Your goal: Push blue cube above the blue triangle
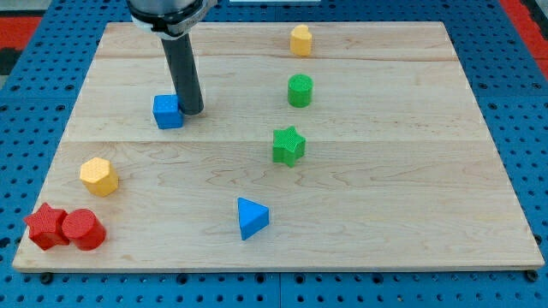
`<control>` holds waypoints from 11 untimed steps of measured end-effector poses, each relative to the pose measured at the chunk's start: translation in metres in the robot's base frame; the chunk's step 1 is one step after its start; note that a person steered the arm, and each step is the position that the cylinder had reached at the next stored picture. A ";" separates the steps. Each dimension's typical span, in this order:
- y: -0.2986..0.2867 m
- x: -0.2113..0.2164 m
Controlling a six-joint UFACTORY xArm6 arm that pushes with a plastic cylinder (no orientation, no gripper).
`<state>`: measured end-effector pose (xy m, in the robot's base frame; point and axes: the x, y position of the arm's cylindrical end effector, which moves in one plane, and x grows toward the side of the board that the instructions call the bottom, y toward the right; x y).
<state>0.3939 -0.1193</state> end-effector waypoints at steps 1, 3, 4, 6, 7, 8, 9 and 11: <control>0.009 -0.004; -0.049 -0.012; -0.052 0.044; -0.027 0.062; -0.017 0.087; -0.027 0.100; -0.016 0.123; 0.040 0.128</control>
<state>0.5219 -0.0791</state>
